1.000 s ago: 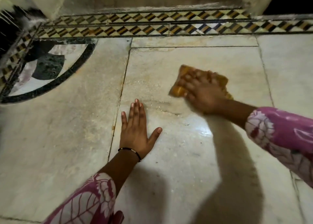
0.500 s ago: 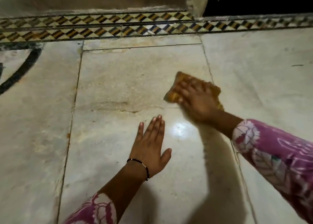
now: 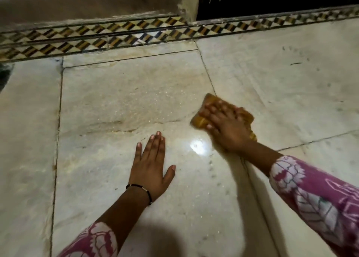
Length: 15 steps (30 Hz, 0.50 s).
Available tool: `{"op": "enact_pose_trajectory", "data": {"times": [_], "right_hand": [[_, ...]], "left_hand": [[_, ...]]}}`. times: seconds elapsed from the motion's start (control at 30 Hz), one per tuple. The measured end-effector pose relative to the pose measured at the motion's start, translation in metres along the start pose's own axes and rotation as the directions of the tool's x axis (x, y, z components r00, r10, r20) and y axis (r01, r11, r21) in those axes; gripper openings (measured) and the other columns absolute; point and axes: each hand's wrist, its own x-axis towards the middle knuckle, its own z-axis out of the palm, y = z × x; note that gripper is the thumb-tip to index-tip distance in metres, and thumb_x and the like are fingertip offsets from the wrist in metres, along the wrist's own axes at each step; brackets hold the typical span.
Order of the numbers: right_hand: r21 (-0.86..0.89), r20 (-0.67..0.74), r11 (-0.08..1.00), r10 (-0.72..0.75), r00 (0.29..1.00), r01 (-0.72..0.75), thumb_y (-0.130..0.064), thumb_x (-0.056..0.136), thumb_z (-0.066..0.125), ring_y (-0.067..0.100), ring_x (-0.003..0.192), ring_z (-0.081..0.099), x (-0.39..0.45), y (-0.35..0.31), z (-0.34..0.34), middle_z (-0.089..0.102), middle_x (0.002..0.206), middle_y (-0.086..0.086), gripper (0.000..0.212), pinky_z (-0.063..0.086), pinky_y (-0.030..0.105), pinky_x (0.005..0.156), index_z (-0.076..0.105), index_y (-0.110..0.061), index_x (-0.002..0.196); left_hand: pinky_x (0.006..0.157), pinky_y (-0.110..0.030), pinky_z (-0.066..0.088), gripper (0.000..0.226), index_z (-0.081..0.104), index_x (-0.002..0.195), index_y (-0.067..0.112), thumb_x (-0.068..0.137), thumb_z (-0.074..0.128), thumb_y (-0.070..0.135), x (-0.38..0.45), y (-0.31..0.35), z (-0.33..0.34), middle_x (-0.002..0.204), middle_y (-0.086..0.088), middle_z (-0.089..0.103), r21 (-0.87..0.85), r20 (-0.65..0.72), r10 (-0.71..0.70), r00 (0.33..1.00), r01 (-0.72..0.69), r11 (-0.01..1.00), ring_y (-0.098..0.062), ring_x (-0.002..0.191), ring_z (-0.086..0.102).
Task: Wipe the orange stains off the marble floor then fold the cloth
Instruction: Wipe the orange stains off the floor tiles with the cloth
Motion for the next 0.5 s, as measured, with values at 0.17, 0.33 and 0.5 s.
{"op": "enact_pose_trajectory", "data": {"times": [0.17,0.33,0.5], "right_hand": [[-0.060,0.045,0.927,-0.368,0.929,0.370,-0.050,0.097,0.025,0.017,0.147,0.012,-0.096,0.002,0.012,0.023,0.156,-0.010,0.052,0.004,0.047,0.116,0.031,-0.037,0.147],[-0.045,-0.017,0.998,0.039,0.999,-0.040,-0.059,0.092,0.017,0.021,0.147,0.008,-0.078,0.046,-0.004,0.014,0.159,-0.012,0.056,0.001,0.053,0.115,0.014,-0.048,0.147],[-0.061,0.061,0.998,-0.001,0.998,0.005,-0.061,0.089,0.006,0.024,0.147,-0.004,-0.021,-0.013,0.000,0.005,0.160,-0.010,0.062,-0.005,0.057,0.113,0.010,-0.044,0.149]], "left_hand": [[0.113,-0.045,0.006,0.077,0.018,0.148,0.004,0.089,0.028,0.052,0.001,0.000,0.002,0.156,-0.012,0.016,-0.015,-0.023,0.007,1.000,-0.007,1.000,-0.022,0.143,0.013],[0.115,-0.045,0.004,0.077,0.015,0.149,0.006,0.090,0.023,0.054,0.000,0.001,0.001,0.157,-0.010,0.013,-0.018,-0.015,-0.012,1.000,0.011,1.000,-0.022,0.144,0.013],[0.114,-0.045,0.004,0.076,0.015,0.149,0.006,0.090,0.023,0.054,0.000,0.000,-0.002,0.157,-0.010,0.013,-0.024,-0.004,-0.005,1.000,0.005,1.000,-0.023,0.144,0.014]]}}
